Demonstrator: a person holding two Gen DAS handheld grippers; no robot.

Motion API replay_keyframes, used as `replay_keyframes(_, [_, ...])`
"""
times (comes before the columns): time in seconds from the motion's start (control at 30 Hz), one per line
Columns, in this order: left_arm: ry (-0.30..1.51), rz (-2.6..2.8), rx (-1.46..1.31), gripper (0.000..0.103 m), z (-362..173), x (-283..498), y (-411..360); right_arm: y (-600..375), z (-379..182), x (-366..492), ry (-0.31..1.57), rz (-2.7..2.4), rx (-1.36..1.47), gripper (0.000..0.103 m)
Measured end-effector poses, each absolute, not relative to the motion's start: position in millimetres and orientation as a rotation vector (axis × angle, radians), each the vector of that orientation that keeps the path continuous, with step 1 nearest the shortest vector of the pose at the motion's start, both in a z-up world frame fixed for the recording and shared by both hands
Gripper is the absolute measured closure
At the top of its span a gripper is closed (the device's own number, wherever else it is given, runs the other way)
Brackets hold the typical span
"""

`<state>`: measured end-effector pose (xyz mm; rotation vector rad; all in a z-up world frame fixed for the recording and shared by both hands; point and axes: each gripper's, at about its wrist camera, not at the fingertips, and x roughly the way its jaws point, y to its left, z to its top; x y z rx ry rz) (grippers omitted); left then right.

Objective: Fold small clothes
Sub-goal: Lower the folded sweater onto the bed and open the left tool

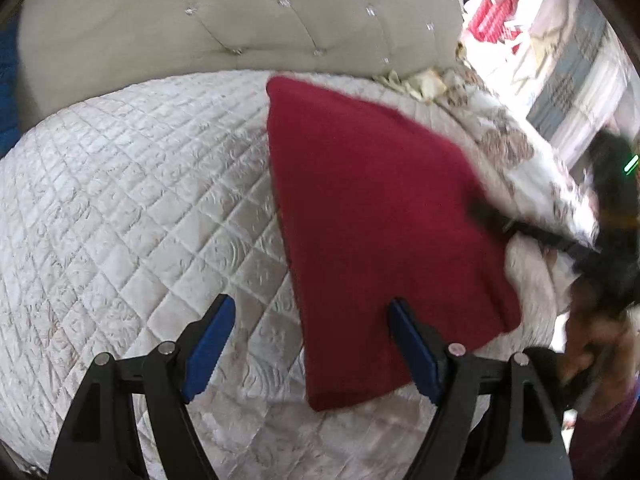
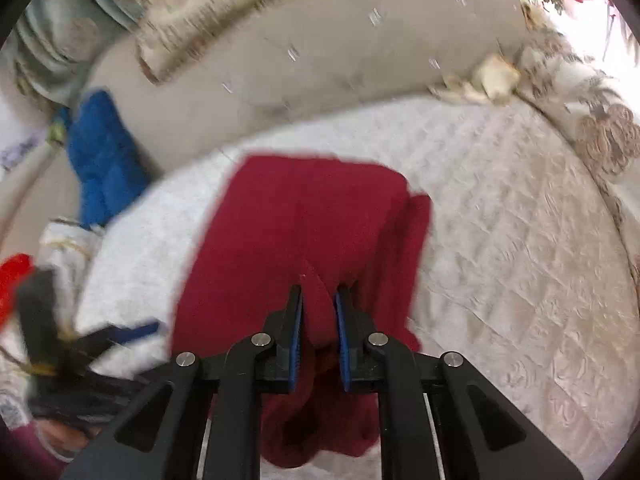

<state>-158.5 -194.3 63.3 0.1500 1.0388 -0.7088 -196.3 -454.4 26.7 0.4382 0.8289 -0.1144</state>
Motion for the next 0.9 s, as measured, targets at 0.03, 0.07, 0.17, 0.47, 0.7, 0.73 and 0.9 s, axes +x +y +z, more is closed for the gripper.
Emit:
replay_keyframes(0.03, [1.028,-0.703,0.147,0.021,66.2,-156.9,-195.1,-454.2,17.0,-191.1,0.858,-0.119,0.435,0.103])
replay_keyframes(0.07, [1.019,-0.697,0.152,0.021,69.0,-155.1,-196.4,-454.2,7.8,-188.1,0.876,-0.112,0.444,0.103])
replay_keyframes(0.17, [0.988,-0.674,0.171,0.021,74.5,-148.1,-203.1,-466.0,21.5,-199.2,0.816,-0.090,0.511,0.089])
replay_keyframes(0.47, [0.969,-0.669,0.227,0.020,60.1,-142.5,-237.2,-489.1,21.8,-147.7,0.822,-0.141,0.614,0.070])
replay_keyframes(0.7, [0.984,-0.693,0.218,0.017,50.0,-143.1,-241.5,-508.1,48.4,-170.8,0.713,-0.185,0.604,0.070])
replay_keyframes(0.73, [0.985,-0.693,0.216,0.017,49.7,-142.7,-242.0,-507.2,49.1,-169.2,0.700,-0.164,0.596,0.070])
replay_keyframes(0.9, [0.984,-0.691,0.222,0.017,50.3,-143.7,-241.2,-491.4,27.0,-134.2,0.800,-0.085,0.540,0.103])
